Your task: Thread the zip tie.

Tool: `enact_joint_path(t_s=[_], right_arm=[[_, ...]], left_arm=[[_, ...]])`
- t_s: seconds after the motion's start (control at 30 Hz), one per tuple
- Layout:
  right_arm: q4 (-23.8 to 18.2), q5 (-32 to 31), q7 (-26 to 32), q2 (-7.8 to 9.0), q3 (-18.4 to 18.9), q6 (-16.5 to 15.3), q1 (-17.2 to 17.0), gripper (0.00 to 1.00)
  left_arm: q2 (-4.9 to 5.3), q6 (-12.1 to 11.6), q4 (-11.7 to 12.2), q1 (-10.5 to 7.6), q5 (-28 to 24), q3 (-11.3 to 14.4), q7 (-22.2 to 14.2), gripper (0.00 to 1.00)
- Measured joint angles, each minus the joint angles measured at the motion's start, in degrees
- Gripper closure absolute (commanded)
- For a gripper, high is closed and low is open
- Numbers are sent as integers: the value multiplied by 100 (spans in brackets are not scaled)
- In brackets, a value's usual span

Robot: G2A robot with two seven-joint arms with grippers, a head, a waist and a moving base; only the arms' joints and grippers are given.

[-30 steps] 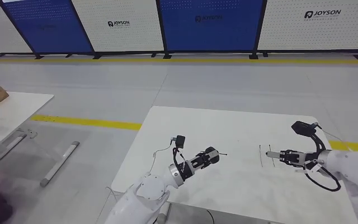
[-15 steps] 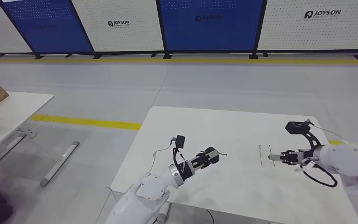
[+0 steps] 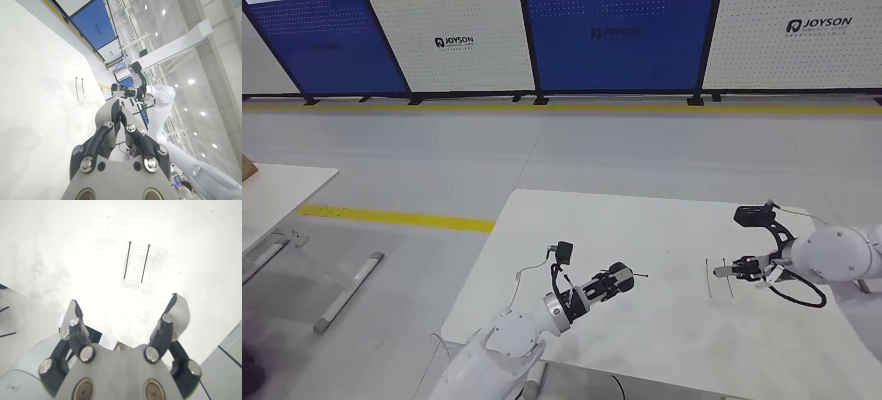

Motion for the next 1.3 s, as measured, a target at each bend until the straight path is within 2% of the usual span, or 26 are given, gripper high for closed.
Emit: enact_joint_path(t_s=[0.13, 0.23, 0.33, 0.4, 0.47, 0.57, 0.8, 1.03, 1.13, 1.23, 1.3], right_arm=[[56, -2, -153, 1, 14, -88, -75, 0], [249, 16, -290, -19, -7, -278, -96, 0], [552, -24, -345, -115, -212, -311, 41, 0], [839, 112, -321, -219, -393, -443, 203, 0], [1207, 331, -310, -329, -555, -740, 395, 0], [1744, 497, -318, -504, -824, -1026, 663, 0], [2702, 615, -87, -893, -1384, -1051, 1212, 0], [2700, 607, -94, -893, -1384, -1057, 1207, 0], [2578, 451, -313, -862, -1350, -1157, 1089, 0], [2456, 350, -391, -829, -1268, -918, 1009, 0], [2401, 394, -361, -828, -1242, -949, 971, 0]], left_arm=[[0, 0, 0, 0, 0, 0, 0, 100], [0, 0, 0, 0, 0, 0, 0, 100], [0, 0, 0, 0, 0, 0, 0, 100], [0, 0, 0, 0, 0, 0, 0, 100], [0, 0, 0, 0, 0, 0, 0, 100], [0, 0, 0, 0, 0, 0, 0, 100], [0, 0, 0, 0, 0, 0, 0, 100], [0, 0, 0, 0, 0, 0, 0, 100], [0, 0, 0, 0, 0, 0, 0, 100], [0, 0, 0, 0, 0, 0, 0, 100], [0, 0, 0, 0, 0, 0, 0, 100]])
